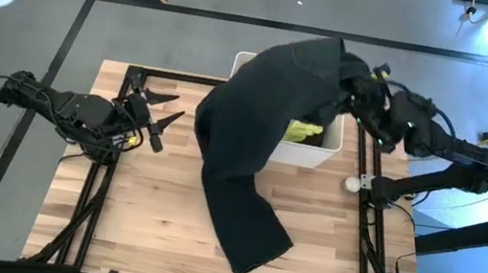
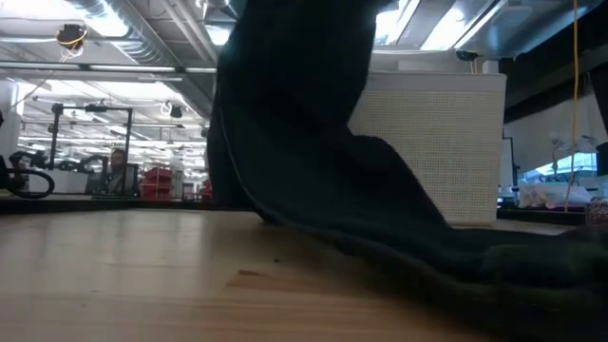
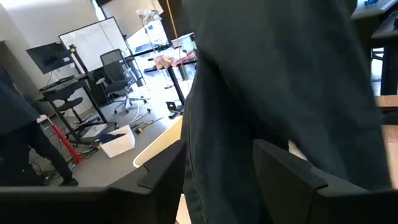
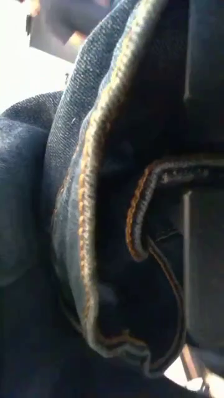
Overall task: Sort clothes
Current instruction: Put the black pants into the white laundry organizer
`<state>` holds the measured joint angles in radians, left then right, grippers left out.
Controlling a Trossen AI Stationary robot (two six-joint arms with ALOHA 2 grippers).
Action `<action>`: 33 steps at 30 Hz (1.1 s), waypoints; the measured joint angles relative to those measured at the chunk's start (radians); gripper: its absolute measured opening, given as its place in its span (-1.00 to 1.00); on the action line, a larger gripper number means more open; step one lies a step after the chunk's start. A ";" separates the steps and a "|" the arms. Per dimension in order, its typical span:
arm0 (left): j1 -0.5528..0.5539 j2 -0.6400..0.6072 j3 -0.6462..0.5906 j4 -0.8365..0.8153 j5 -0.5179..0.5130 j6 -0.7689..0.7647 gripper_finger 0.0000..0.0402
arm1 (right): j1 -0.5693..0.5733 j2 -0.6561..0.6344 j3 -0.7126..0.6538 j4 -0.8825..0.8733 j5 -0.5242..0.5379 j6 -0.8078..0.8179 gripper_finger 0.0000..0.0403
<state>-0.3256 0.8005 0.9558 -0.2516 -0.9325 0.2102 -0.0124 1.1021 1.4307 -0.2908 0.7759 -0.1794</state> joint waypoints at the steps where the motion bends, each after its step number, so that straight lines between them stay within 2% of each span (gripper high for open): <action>1: 0.000 0.000 0.000 0.000 0.000 0.001 -0.09 | -0.034 0.004 0.000 -0.026 -0.011 0.013 -0.90; 5: 0.000 0.000 0.000 0.000 0.000 0.002 -0.09 | -0.165 0.038 -0.005 -0.170 -0.019 0.075 -0.88; 8: 0.000 0.000 0.000 0.000 0.000 0.002 -0.09 | -0.250 0.068 -0.057 -0.251 -0.057 0.152 -0.80; 11: 0.000 0.000 0.000 -0.001 0.000 0.002 -0.09 | -0.304 0.092 -0.149 -0.246 -0.132 0.204 -0.77; 16: 0.000 0.000 0.000 -0.011 0.000 -0.001 -0.09 | -0.372 0.139 -0.302 -0.220 -0.144 0.364 -0.75; 21: 0.000 0.001 0.000 -0.032 0.000 -0.017 -0.09 | -0.421 0.160 -0.363 -0.231 -0.143 0.375 -0.74; 26: 0.000 0.001 0.000 -0.048 0.008 -0.027 -0.09 | -0.395 0.144 -0.306 -0.275 -0.139 0.291 -0.54; 33: 0.000 0.001 0.000 -0.061 0.012 -0.053 -0.09 | -0.335 0.121 -0.082 -0.457 -0.145 0.260 0.04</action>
<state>-0.3255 0.8013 0.9558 -0.3130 -0.9207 0.1574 -0.3471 1.2236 1.3490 -0.7475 0.6311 0.0809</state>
